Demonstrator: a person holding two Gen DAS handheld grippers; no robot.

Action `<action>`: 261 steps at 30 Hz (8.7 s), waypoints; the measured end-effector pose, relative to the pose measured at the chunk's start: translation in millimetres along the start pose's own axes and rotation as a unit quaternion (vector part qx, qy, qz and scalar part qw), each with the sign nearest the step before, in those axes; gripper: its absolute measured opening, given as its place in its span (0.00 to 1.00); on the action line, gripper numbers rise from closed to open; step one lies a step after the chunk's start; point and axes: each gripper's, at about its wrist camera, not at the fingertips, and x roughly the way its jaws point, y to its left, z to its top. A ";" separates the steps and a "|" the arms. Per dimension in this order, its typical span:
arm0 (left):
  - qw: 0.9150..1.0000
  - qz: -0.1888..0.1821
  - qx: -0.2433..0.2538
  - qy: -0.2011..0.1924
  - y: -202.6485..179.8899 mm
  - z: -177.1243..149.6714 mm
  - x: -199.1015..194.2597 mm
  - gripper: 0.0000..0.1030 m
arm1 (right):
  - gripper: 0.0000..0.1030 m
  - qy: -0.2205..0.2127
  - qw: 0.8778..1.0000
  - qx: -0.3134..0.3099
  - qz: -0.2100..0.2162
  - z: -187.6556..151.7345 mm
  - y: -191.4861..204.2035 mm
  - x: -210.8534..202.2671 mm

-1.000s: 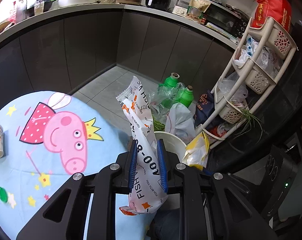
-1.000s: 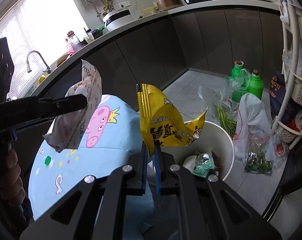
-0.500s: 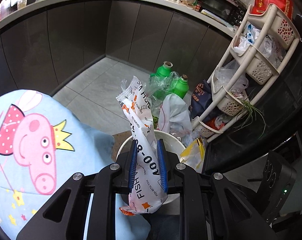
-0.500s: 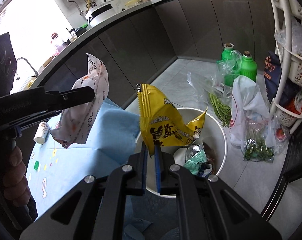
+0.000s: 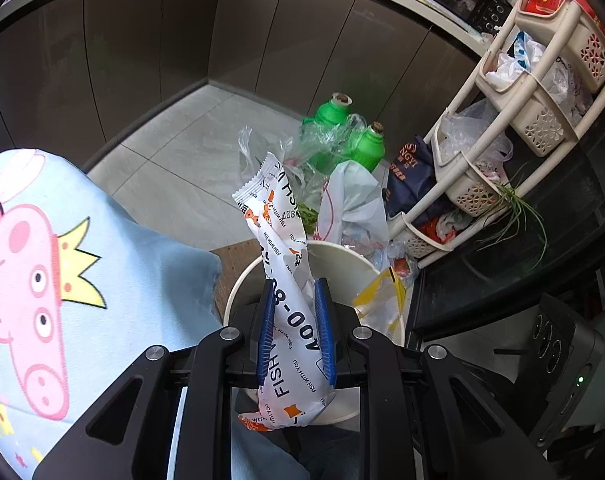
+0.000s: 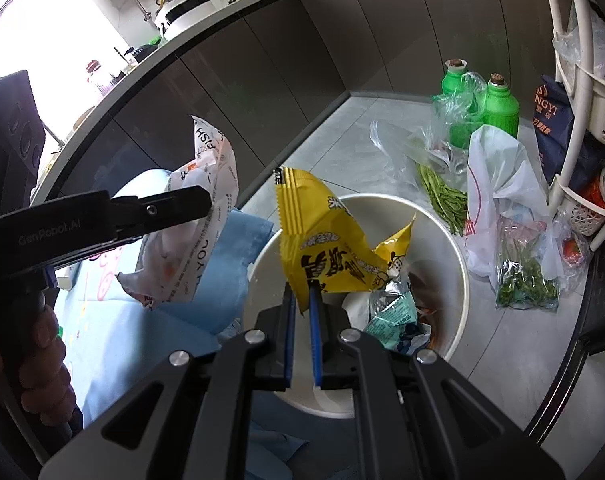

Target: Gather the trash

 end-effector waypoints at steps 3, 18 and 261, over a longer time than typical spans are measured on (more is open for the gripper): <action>1.000 0.000 0.005 0.007 -0.1 -1.0 5.9 0.19 | 0.09 0.006 1.000 0.000 -0.001 -1.6 -2.8 7.8; 0.999 0.013 0.014 -0.035 -5.8 -0.5 -10.4 0.74 | 0.70 -0.018 0.999 -0.036 -0.009 -6.7 -12.2 -4.3; 0.994 0.056 0.001 -0.089 -14.5 -13.1 -110.7 0.92 | 0.97 -0.051 0.992 -0.108 -0.043 -21.2 25.1 -52.1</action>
